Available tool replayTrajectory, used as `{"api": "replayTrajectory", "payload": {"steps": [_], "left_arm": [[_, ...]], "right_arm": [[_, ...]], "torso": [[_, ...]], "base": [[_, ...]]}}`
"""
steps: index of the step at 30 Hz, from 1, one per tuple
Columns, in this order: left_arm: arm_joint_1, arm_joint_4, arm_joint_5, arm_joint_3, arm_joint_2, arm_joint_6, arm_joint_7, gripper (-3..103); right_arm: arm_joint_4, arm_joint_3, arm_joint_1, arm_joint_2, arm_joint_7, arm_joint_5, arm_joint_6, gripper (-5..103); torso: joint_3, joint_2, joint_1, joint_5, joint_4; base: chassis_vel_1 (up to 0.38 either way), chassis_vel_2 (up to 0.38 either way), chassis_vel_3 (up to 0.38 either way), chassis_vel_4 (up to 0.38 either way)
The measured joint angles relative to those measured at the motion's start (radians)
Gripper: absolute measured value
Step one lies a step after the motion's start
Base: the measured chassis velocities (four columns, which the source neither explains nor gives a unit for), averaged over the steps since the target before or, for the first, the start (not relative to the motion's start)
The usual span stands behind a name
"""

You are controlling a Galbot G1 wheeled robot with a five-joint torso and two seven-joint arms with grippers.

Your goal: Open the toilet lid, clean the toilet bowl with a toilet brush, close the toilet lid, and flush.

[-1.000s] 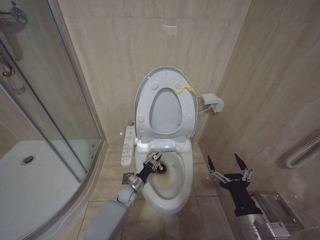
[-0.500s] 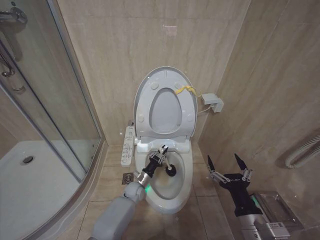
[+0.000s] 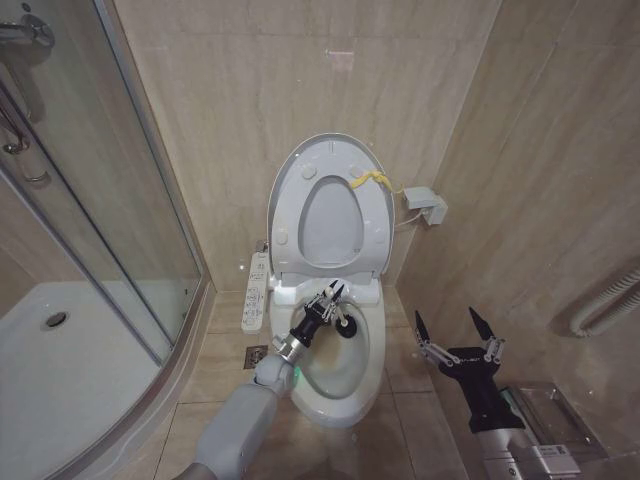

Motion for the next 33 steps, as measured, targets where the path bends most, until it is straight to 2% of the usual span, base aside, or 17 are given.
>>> {"api": "replayTrajectory", "payload": {"steps": [5, 8, 17, 22, 28, 33], "left_arm": [[-0.001, 0.034, -0.008, -0.020, -0.008, -0.021, 0.040, 22], [-0.005, 0.105, -0.038, -0.041, -0.036, -0.033, 0.087, 22], [-0.003, 0.107, -0.057, -0.043, -0.015, -0.033, 0.102, 22], [-0.046, 0.108, -0.071, -0.048, -0.040, -0.033, 0.116, 22], [-0.094, 0.178, -0.113, -0.059, -0.082, -0.033, 0.161, 22], [-0.069, 0.240, -0.121, -0.074, -0.092, -0.034, 0.191, 22]], "right_arm": [[0.000, 0.000, 0.000, 0.000, 0.000, 0.000, 0.000, 100], [0.000, 0.000, 0.000, 0.000, 0.000, 0.000, 0.000, 100], [0.000, 0.000, 0.000, 0.000, 0.000, 0.000, 0.000, 100], [0.000, 0.000, 0.000, 0.000, 0.000, 0.000, 0.000, 100], [0.000, 0.000, 0.000, 0.000, 0.000, 0.000, 0.000, 100], [0.000, 0.000, 0.000, 0.000, 0.000, 0.000, 0.000, 100]], "torso": [[0.000, 0.000, 0.000, 0.0001, 0.0001], [0.000, 0.000, 0.000, -0.0003, -0.0003], [0.000, 0.000, 0.000, -0.0001, 0.0004], [0.000, 0.000, 0.000, -0.0001, -0.0004], [0.000, 0.000, 0.000, 0.0000, 0.0000], [0.000, 0.000, 0.000, -0.0001, 0.0001]], "base": [[0.000, 0.000, 0.000, 0.000], [0.000, 0.000, 0.000, 0.000], [0.000, 0.000, 0.000, 0.000], [0.000, 0.000, 0.000, 0.000], [0.000, 0.000, 0.000, 0.000], [0.000, 0.000, 0.000, 0.000]]}}
